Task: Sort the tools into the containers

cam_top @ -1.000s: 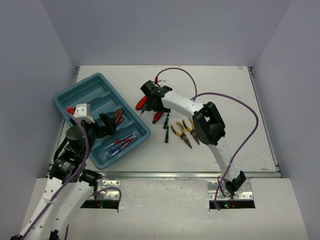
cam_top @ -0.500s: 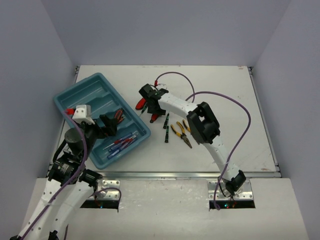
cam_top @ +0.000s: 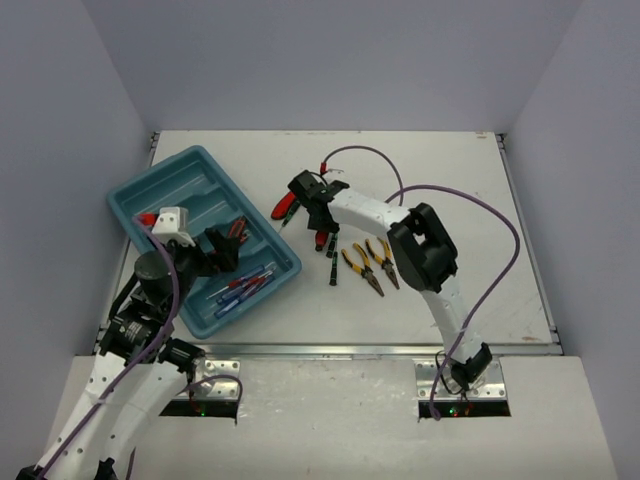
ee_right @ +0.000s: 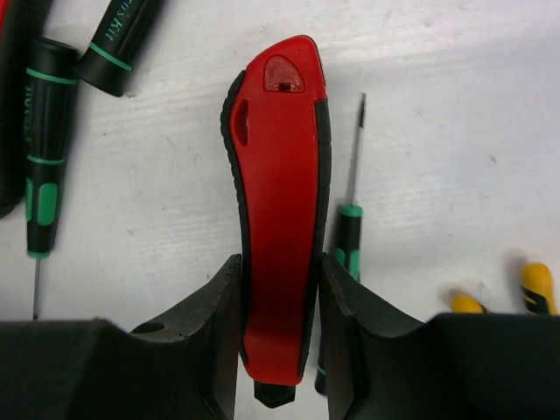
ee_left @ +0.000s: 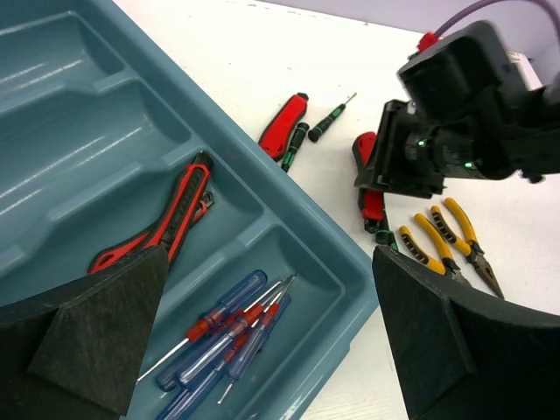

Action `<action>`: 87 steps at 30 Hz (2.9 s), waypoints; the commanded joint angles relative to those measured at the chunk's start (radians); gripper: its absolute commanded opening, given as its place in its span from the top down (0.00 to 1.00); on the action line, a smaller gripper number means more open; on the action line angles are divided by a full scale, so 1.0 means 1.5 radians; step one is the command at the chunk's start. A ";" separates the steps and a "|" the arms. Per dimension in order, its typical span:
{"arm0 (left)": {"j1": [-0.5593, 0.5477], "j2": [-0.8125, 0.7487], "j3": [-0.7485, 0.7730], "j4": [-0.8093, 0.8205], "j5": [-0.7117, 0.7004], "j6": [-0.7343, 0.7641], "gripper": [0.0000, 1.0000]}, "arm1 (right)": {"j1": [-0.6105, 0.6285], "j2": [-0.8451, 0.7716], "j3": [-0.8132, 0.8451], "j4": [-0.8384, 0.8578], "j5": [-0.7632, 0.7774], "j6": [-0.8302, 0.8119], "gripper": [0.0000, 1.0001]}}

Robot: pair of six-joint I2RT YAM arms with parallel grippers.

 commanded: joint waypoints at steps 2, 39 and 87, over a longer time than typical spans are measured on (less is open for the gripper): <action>-0.006 0.035 0.031 0.072 0.079 -0.060 0.00 | 0.002 -0.191 -0.085 0.117 0.004 -0.079 0.88; -0.193 0.346 0.076 0.484 0.121 -0.218 1.00 | 0.042 -0.741 -0.606 0.634 -0.571 -0.310 0.93; -0.013 0.329 -0.018 0.159 -0.175 0.585 0.42 | -0.152 -0.813 -0.671 0.497 -0.591 -0.380 0.01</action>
